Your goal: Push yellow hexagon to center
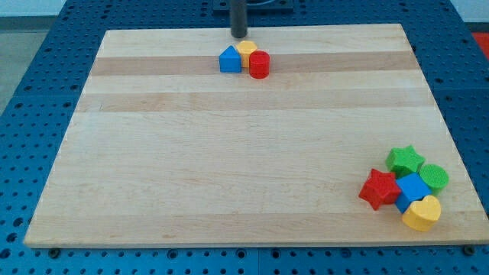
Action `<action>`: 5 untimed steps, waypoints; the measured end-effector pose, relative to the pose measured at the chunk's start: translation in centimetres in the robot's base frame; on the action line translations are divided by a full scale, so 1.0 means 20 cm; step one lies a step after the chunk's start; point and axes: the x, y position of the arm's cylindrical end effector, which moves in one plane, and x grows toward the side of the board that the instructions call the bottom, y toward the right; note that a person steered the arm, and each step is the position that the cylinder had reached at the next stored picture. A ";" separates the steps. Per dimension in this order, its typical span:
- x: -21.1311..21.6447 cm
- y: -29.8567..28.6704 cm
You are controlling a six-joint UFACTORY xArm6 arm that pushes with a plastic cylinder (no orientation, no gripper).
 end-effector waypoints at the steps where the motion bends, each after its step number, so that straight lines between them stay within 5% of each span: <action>1: 0.12 -0.17; 4: 1.34 0.16; 5: 1.46 0.16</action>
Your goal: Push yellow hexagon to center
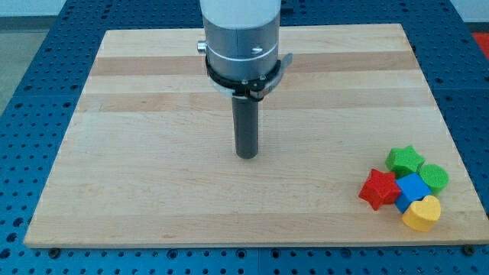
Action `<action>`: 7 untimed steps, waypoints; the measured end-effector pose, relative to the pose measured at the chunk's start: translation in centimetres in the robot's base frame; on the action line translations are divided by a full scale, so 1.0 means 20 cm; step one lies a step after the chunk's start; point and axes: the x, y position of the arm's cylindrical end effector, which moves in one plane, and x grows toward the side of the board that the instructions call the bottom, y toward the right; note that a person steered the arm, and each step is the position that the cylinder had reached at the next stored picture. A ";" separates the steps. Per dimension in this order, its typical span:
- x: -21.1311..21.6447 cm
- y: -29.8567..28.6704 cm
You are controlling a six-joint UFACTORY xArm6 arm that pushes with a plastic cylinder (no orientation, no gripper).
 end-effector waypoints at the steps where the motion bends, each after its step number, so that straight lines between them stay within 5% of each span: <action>1: 0.00 0.18; 2: -0.05 0.60; 3: -0.39 0.84; 5: -1.33 0.73; 7: -1.50 0.36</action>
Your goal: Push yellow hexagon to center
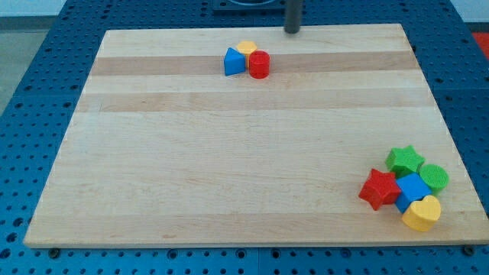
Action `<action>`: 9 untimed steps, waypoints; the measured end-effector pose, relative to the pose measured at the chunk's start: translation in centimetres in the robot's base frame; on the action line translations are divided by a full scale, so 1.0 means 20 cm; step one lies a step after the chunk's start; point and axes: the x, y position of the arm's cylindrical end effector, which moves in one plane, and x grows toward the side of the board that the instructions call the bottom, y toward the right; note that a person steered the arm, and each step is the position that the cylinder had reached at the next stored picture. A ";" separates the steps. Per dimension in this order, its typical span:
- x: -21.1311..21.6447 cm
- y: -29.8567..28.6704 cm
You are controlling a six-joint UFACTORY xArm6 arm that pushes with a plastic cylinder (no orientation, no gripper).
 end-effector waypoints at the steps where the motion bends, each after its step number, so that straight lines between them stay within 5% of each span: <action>1: 0.00 -0.13; 3: 0.09 -0.49; 5: 0.21 -0.43; 9: 0.99 -0.24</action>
